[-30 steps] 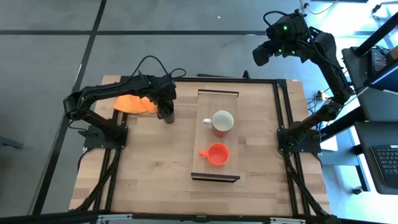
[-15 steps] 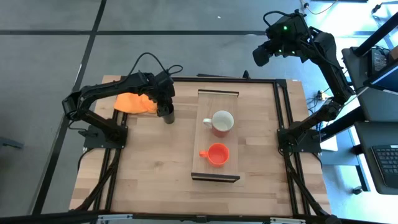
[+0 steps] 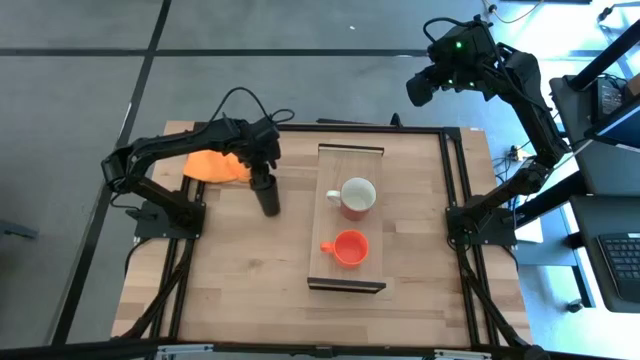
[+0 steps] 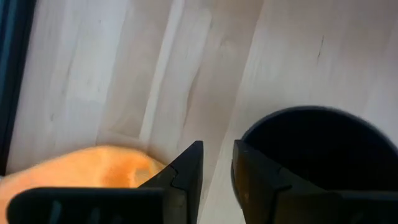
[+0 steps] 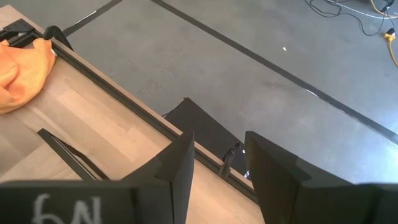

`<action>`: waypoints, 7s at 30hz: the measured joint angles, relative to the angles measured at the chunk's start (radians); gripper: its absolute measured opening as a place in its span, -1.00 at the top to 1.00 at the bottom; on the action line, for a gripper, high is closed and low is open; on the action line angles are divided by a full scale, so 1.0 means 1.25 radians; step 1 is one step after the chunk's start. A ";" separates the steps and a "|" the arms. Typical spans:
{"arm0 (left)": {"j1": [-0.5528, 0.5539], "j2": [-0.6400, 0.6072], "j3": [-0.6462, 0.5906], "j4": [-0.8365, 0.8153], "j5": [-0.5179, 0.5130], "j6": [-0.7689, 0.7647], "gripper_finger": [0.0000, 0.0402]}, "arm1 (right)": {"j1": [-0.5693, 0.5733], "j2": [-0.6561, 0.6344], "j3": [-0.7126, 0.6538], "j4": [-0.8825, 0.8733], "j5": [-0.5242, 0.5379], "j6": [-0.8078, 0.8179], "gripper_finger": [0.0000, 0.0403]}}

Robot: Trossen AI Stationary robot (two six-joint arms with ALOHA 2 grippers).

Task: Stack small to large cups/mugs on shelf
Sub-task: Put the black cup on the shelf

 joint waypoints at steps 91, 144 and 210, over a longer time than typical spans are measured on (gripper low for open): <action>-0.266 0.016 0.002 -0.019 0.005 -0.230 0.34 | 0.000 0.000 0.000 -0.030 0.027 -0.016 0.28; -0.013 0.257 0.786 -0.190 -0.055 -0.227 1.00 | 0.011 0.000 0.000 -0.150 0.027 0.108 0.28; -0.040 0.495 0.966 -0.163 0.181 -0.158 0.99 | 0.171 -0.207 -0.654 0.267 -0.442 0.470 0.97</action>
